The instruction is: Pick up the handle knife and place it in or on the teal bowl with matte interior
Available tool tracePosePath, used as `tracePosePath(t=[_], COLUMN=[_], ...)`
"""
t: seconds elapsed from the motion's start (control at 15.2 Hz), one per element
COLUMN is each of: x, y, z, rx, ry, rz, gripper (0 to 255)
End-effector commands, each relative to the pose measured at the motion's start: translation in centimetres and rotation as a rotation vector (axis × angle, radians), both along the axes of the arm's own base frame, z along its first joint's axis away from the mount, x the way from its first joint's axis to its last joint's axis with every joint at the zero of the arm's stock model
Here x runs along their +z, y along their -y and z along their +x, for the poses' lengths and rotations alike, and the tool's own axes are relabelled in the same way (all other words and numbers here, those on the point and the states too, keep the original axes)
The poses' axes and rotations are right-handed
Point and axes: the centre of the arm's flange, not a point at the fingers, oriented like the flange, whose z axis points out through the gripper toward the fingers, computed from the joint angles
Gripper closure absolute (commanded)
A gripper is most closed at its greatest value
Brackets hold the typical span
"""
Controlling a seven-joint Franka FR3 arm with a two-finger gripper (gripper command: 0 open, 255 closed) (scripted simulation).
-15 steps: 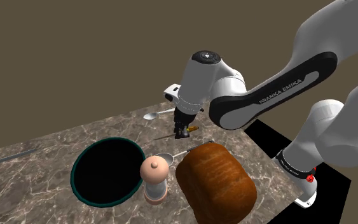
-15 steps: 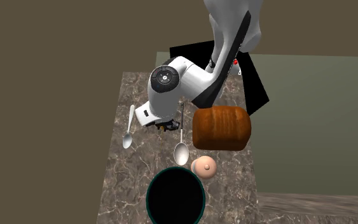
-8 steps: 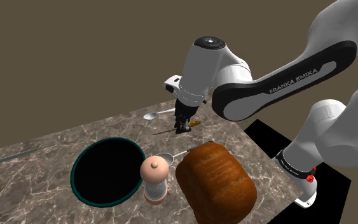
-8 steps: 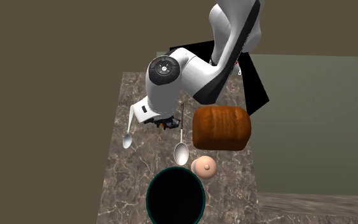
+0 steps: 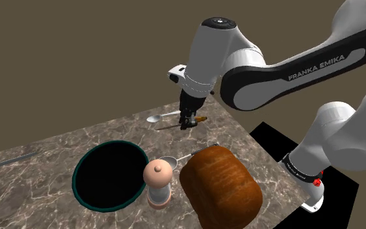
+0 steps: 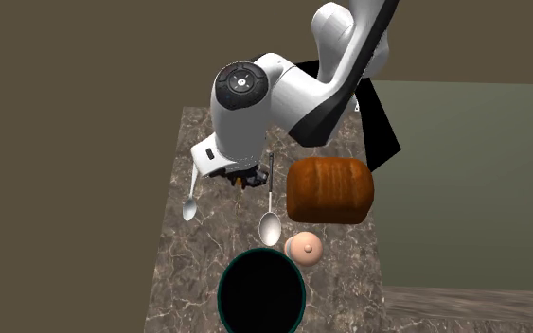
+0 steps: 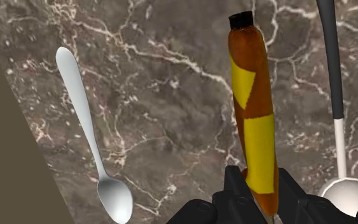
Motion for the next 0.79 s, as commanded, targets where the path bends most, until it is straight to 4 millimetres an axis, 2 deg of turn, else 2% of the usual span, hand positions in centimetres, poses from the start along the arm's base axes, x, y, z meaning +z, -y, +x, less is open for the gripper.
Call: tracePosePath(t=[0.0,0.73], x=[1.2,7.0], y=[0.1,0.1], z=[0.1,0.1], rx=[0.0,0.0], ry=[0.0,0.0], rz=[0.0,0.0], gripper=[255,255])
